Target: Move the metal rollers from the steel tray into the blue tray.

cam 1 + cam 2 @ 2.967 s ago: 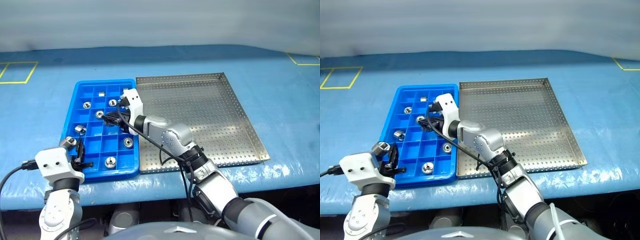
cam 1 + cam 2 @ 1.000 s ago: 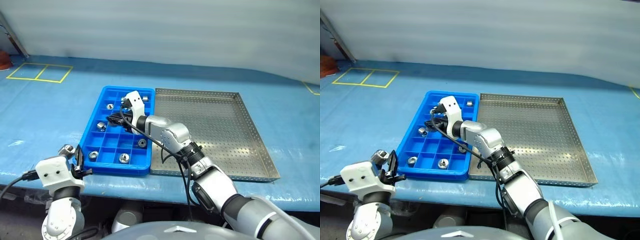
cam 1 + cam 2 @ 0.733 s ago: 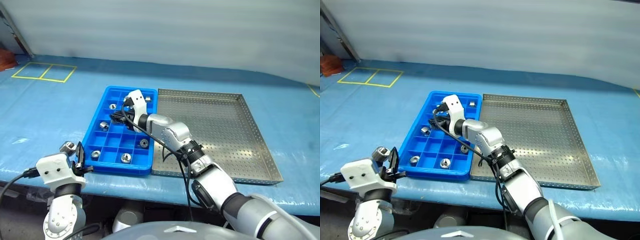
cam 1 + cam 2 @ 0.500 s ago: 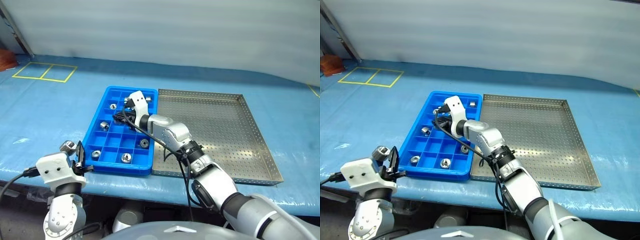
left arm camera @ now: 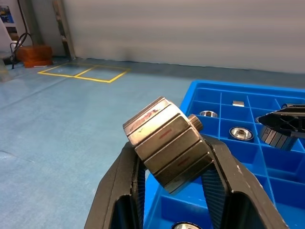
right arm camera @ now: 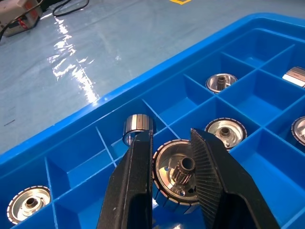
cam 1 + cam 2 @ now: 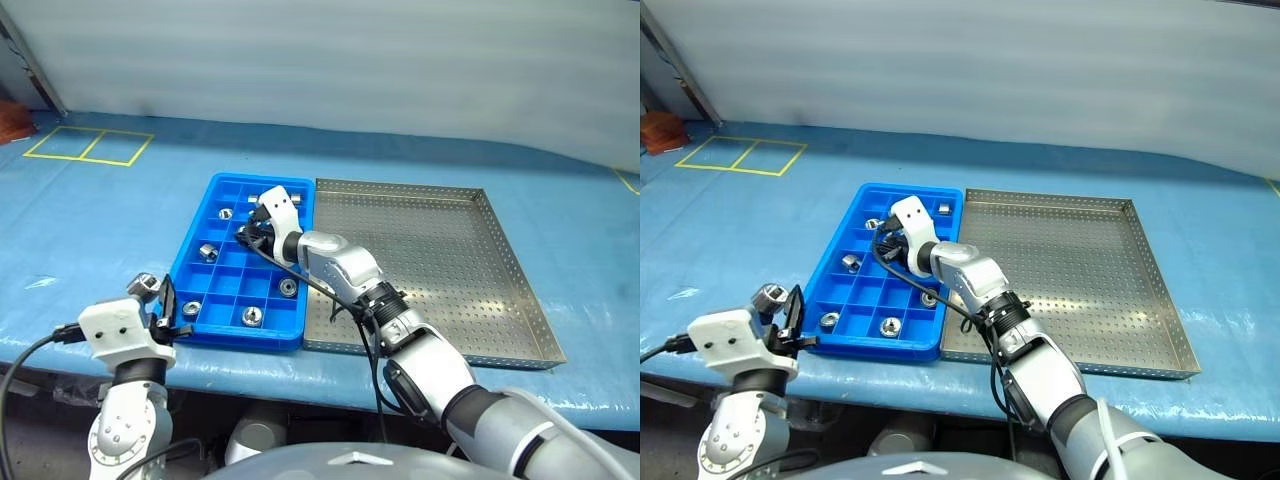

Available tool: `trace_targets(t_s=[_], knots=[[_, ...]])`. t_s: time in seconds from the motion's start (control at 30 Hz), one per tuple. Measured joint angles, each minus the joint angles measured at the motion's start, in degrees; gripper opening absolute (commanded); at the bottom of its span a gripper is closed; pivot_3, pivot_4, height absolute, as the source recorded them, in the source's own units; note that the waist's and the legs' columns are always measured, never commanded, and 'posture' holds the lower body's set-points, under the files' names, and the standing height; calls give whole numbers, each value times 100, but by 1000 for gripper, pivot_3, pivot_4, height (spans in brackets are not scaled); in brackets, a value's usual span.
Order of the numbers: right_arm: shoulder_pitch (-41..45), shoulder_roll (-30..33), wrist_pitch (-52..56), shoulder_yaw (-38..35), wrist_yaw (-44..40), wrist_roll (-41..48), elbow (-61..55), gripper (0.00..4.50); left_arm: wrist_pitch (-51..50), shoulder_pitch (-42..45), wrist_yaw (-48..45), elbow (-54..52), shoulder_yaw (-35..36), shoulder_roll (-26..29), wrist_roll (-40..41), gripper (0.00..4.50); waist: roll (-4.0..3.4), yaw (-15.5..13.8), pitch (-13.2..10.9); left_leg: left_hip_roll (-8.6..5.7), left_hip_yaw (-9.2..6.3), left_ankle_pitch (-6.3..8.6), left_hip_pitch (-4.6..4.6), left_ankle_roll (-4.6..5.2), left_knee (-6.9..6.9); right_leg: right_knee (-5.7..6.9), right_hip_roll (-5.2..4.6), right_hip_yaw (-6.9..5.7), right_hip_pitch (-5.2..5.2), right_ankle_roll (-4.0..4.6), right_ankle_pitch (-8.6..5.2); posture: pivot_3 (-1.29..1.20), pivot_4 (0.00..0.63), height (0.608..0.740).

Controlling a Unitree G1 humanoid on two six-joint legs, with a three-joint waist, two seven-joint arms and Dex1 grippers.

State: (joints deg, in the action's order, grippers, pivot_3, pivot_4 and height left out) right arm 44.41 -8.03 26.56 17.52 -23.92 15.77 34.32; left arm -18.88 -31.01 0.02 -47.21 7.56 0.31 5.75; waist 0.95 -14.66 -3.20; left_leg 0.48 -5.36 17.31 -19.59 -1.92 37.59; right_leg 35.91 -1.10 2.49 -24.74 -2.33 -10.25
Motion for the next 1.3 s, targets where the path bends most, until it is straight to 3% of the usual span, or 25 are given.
trace_targets(t_s=[0.3, 0.63, 0.93, 1.27, 1.3], knots=[[-24, 4, 4, -12, 80, -244, -4, 4355, -550, 629, -55, 227, -34, 165, -1, 1346, -3, 114, 10, 0, -1, -1, 12, -2, 0, 2, 1, 1, 12, 1, 2, 405, 0, 740], [-555, 3, 511, -53, 107, -4, -1477, 4355, -1641, 1622, -18, 845, 68, 256, 218, 1346, -6, 433, 27, -1, -12, -4, 17, -5, 1, 4, 4, 2, 20, 1, 10, 332, 0, 740], [-948, -6, 1120, -137, 303, 248, -2821, 4355, -2339, 1644, 71, 1028, 87, 218, 218, 1346, -10, 770, 53, -1, -14, -5, 35, -8, 1, 10, 5, 4, 33, 1, 6, 278, 0, 740], [-1003, -10, 1297, -250, 435, 285, -3065, 4374, -2484, 1588, 363, 1033, 401, 32, 206, 4454, -10, 910, 57, -1, -14, -7, 50, -9, 1, 12, 5, 5, 47, 3, 5, 299, 0, 740], [-1004, -10, 1303, -251, 434, 285, -3064, 4374, -2481, 1588, 368, 1032, 417, 32, 205, 4454, -10, 910, 57, -1, -14, -7, 50, -9, 1, 12, 5, 5, 47, 3, 5, 300, 150, 740]])
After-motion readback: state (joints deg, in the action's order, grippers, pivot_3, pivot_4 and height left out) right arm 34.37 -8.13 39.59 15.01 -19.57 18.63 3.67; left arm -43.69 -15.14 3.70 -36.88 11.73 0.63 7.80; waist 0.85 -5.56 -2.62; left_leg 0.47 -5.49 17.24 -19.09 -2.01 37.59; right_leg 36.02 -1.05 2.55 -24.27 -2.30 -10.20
